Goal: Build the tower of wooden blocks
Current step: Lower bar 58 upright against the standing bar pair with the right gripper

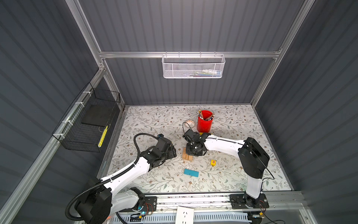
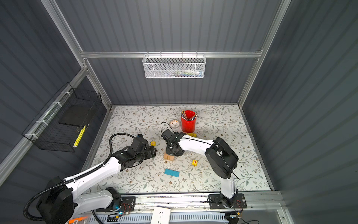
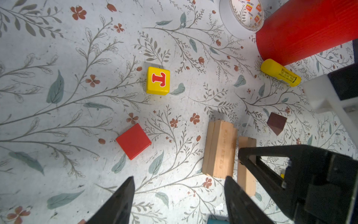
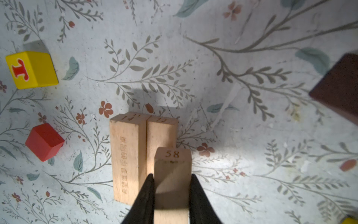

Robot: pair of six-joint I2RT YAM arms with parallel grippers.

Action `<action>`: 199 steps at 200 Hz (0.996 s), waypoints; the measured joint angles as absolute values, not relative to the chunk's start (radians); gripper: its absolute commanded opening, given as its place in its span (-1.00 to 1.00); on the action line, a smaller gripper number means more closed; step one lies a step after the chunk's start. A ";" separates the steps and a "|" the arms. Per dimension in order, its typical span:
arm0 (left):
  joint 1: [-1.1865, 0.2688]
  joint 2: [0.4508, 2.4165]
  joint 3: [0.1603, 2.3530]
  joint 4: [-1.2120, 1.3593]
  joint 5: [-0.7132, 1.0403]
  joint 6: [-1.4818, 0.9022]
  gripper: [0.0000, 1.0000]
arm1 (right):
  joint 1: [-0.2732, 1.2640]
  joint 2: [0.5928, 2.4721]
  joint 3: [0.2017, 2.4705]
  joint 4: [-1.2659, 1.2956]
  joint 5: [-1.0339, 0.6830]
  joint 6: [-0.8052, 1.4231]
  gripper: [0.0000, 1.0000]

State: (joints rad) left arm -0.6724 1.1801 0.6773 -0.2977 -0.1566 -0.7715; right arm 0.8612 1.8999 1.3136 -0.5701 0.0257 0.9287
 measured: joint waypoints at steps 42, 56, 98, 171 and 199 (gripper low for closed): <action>-0.672 1.180 0.677 -0.298 -0.157 -0.772 0.46 | 0.862 1.909 1.325 -0.567 0.027 0.938 -0.74; -0.672 1.180 0.677 -0.298 -0.157 -0.772 0.46 | 0.862 1.913 1.326 -0.565 0.029 0.939 -0.74; -0.672 1.180 0.677 -0.298 -0.157 -0.772 0.45 | 0.862 1.938 1.327 -0.564 0.034 0.941 -0.70; -0.672 1.181 0.677 -0.298 -0.157 -0.772 0.45 | 0.862 1.940 1.328 -0.547 0.042 0.947 -0.68; -0.672 1.181 0.677 -0.298 -0.157 -0.772 0.45 | 0.862 1.940 1.328 -0.545 0.049 0.951 -0.63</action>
